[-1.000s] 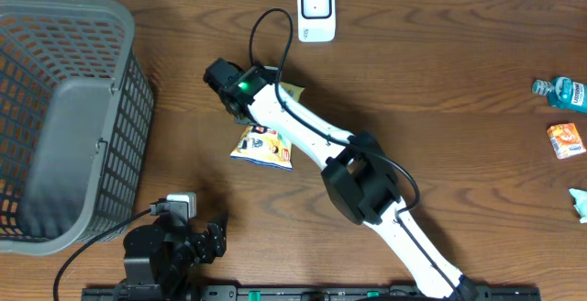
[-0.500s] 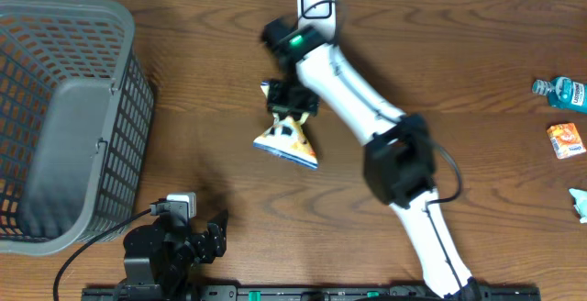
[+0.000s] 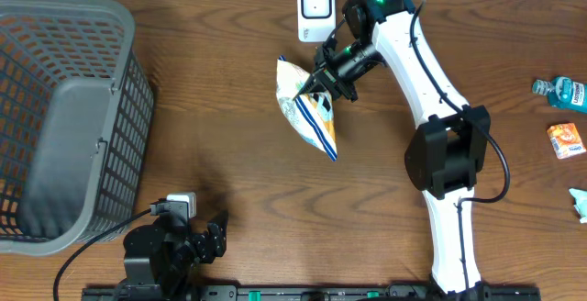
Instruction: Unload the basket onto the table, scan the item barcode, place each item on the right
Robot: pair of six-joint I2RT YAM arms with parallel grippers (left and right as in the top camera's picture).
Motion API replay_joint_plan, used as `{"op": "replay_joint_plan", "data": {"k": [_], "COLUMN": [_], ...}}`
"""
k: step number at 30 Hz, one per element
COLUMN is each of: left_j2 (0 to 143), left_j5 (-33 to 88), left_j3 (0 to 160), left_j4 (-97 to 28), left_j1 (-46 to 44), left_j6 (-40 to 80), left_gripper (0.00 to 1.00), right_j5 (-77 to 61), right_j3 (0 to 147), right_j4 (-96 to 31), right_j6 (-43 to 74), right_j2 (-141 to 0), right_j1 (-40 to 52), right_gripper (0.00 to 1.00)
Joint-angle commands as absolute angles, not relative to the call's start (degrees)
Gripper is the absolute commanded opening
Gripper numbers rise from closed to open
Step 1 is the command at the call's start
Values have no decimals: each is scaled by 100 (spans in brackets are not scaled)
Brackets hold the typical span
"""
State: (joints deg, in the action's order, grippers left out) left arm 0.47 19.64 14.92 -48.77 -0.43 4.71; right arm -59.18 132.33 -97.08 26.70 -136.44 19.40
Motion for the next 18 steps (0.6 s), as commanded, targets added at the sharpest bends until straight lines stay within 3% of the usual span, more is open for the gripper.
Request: {"op": "replay_joint_plan", "data": {"k": [1, 4, 7, 11, 13, 14, 17, 18], "left_j2": [23, 23, 23, 23, 23, 23, 23, 23], "left_j5": [2034, 2034, 2034, 2034, 2034, 2034, 2034, 2034], "left_j3": [1509, 1509, 1509, 1509, 1509, 1509, 1509, 1509], "left_j4": [-4950, -4950, -4950, -4950, -4950, -4950, -4950, -4950], "left_j1": [-34, -34, -34, -34, -34, -34, -34, -34], "left_j6": [504, 504, 504, 504, 504, 504, 504, 504], "left_gripper": [81, 81, 80, 80, 80, 80, 80, 80], "right_j5": [-6641, -6080, -4202, -937, -176, 34, 139, 134], "right_j3": [13222, 13222, 13222, 13157, 13157, 13157, 13157, 13157], "right_j4": [-9732, -9703, -9708, -9732, -9703, -9671, -9487, -9419], "right_j6": [2346, 1387, 440, 1352, 1647, 1651, 1649, 1649], "right_j2": [-13531, -13533, -13533, -13533, -13533, -13533, -13533, -13533], "right_j1": [1949, 1918, 1907, 1986, 2014, 2014, 2014, 2014], "right_gripper": [1, 1, 2, 1, 4, 11, 52, 60]}}
